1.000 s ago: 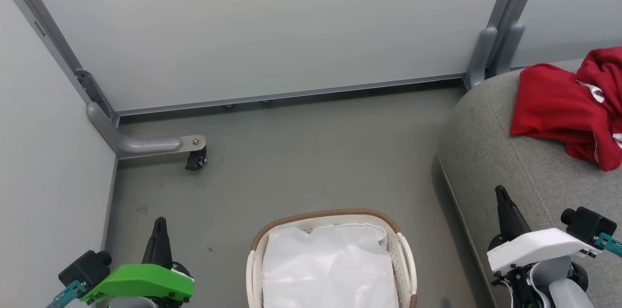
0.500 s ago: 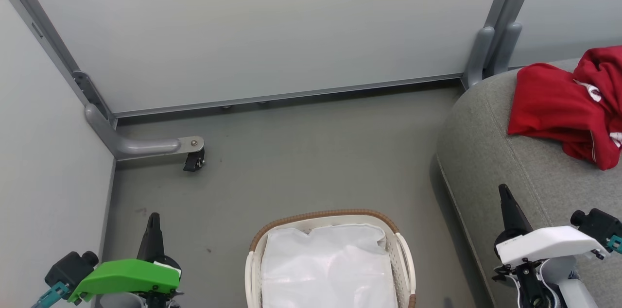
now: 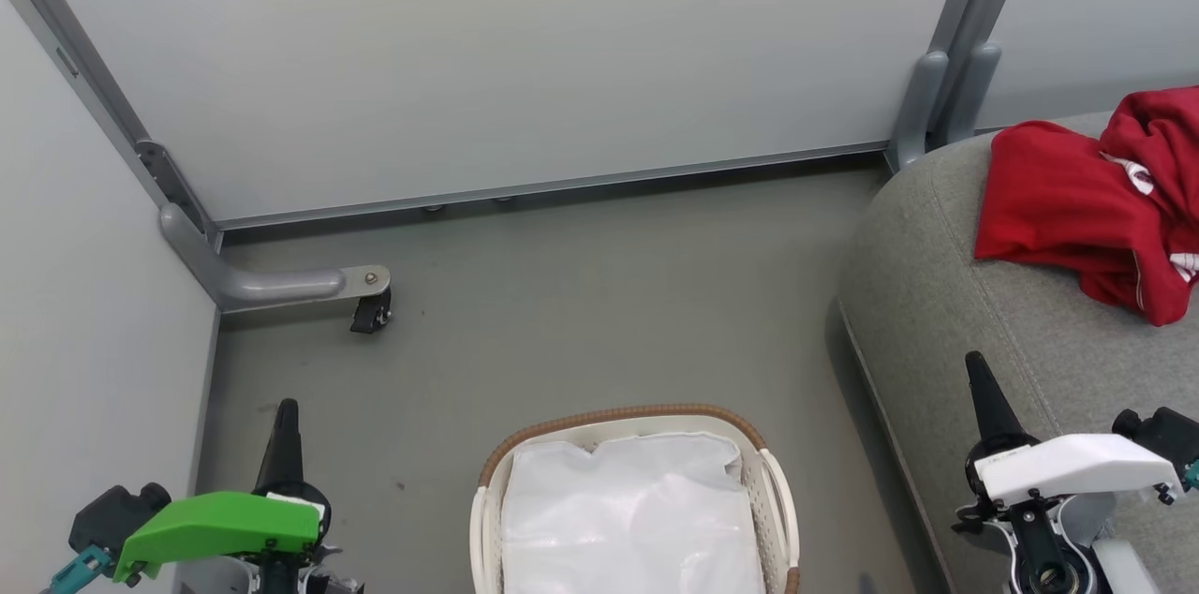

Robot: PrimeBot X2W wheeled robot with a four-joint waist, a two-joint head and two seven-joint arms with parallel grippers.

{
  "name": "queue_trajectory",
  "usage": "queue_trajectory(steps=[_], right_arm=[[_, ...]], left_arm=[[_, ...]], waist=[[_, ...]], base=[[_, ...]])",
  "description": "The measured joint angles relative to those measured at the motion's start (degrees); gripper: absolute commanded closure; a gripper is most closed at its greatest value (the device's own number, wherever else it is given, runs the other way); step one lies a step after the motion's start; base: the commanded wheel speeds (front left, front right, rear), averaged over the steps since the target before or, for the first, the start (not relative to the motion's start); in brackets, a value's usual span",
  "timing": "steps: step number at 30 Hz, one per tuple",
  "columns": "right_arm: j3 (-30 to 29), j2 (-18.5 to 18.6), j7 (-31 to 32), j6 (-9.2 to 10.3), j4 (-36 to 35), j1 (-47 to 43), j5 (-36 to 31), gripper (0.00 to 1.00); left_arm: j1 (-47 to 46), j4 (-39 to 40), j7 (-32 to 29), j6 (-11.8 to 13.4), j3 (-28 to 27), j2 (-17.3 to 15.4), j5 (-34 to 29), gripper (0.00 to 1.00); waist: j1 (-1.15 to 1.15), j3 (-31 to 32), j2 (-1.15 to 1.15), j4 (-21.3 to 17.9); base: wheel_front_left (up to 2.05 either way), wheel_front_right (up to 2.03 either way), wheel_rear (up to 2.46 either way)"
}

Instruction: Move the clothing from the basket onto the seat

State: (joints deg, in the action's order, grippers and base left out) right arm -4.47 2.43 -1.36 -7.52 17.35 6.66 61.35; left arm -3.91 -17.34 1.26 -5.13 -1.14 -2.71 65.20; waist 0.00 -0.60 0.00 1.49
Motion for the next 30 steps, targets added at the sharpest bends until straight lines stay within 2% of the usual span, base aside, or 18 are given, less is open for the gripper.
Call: queue_trajectory(steps=[30], right_arm=[[-1.03,0.16,4.23,0.01,-1.71,-0.07,16.49,1.00]], left_arm=[[-0.89,1.70,-4.22,-1.26,-2.79,0.00,14.41,1.00]], waist=[[0.00,0.20,0.00,-0.70]], base=[[0.00,0.00,0.00]])
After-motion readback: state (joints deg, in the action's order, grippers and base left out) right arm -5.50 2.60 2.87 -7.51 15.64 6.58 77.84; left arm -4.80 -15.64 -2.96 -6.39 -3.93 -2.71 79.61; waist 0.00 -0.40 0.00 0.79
